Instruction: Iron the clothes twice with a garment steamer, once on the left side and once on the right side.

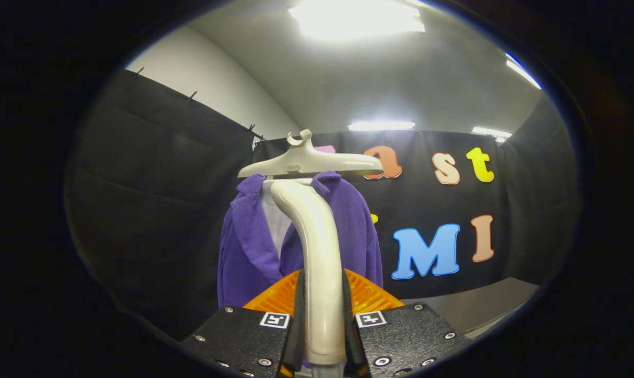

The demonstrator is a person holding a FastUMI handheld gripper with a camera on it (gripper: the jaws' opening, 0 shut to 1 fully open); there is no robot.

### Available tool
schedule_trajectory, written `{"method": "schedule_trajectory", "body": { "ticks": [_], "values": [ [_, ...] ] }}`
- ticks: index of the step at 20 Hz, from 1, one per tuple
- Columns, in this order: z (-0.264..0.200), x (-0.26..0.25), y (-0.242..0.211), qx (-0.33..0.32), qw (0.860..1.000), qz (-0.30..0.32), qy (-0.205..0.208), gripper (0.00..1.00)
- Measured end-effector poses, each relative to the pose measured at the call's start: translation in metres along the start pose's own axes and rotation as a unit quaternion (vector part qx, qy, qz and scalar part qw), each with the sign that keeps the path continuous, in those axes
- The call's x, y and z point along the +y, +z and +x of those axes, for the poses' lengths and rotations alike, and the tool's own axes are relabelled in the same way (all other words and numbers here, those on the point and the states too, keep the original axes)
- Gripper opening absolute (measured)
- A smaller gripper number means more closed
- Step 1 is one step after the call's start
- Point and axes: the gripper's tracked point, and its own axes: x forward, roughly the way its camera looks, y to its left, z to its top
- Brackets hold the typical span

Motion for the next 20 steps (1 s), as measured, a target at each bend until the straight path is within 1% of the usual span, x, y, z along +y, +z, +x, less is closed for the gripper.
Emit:
{"method": "schedule_trajectory", "body": {
  "ticks": [5, 9, 13, 17, 20],
  "values": [
    [0.0, -0.003, -0.046, 0.035, 0.999, 0.011, -0.019, 0.31],
    [-0.005, 0.003, -0.079, 0.057, 0.998, 0.012, -0.025, 0.31],
    [-0.016, 0.009, -0.11, 0.077, 0.997, 0.004, -0.03, 0.31],
    [-0.029, 0.012, -0.146, 0.105, 0.994, 0.009, -0.034, 0.31],
    [-0.036, 0.011, -0.164, 0.108, 0.993, 0.019, -0.039, 0.32]
  ]
}}
